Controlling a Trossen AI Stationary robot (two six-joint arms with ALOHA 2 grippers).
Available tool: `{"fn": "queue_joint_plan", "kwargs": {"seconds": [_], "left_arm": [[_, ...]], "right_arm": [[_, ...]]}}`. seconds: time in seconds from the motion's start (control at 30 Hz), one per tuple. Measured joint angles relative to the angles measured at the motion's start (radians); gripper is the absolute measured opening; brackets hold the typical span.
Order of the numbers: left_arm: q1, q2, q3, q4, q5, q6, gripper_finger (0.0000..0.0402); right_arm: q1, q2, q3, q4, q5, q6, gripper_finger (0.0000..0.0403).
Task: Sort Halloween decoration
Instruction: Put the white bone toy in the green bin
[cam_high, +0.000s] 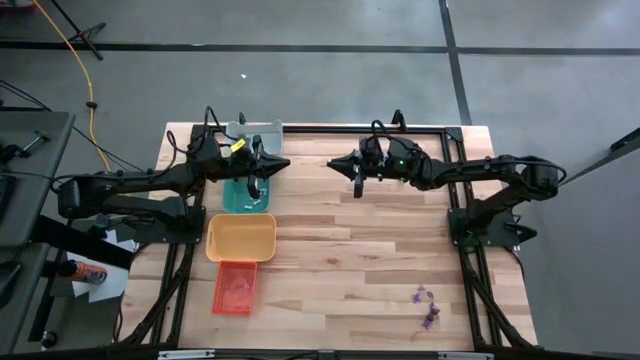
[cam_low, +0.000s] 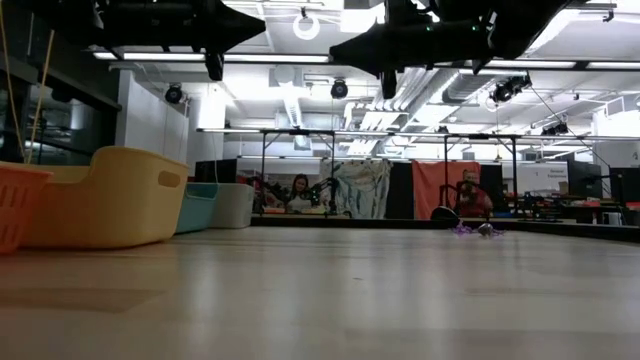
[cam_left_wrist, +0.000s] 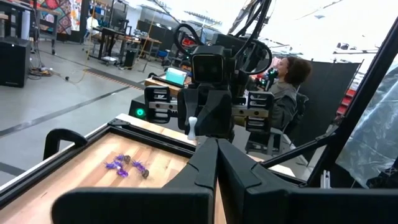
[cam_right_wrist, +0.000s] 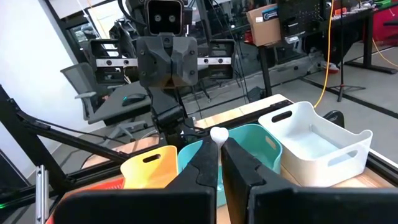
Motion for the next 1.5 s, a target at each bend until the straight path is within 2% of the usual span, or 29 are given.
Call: {"fn": "queue_joint_plan", "kwargs": {"seconds": [0.4, 0.53, 0.67, 1.0, 1.1, 1.23, 1.5], "left_arm": [[0.000, 0.000, -0.001, 0.031, -0.001, -0.002, 0.0000], [0.000, 0.000, -0.001, 0.135, -0.004, -0.002, 0.0000], [0.000, -0.001, -0.001, 0.209, -0.018, -0.002, 0.0000], [0.000, -0.004, -0.001, 0.246, -0.037, -0.055, 0.0000], [0.000, -0.004, -0.001, 0.245, -0.037, -0.056, 0.0000], [0.000, -0.004, -0.001, 0.245, -0.037, -0.083, 0.0000], [0.001, -0.004, -0.001, 0.250, -0.061, -0.089, 0.0000]], "right_arm": [[0.007, 0.001, 0.000, -0.010, 0.000, 0.000, 0.0000], [0.028, 0.053, 0.002, -0.002, 0.004, 0.008, 0.0000], [0.057, 0.171, 0.043, 0.005, 0.014, 0.023, 0.0000], [0.102, 0.552, 0.405, 0.010, -0.009, -0.044, 0.0000], [0.093, 0.649, 0.525, 0.009, -0.052, -0.032, 0.0000], [0.084, 0.749, 0.657, 0.001, -0.120, 0.002, 0.0000], [0.085, 0.902, 0.844, -0.040, -0.119, 0.030, 0.0000]]}}
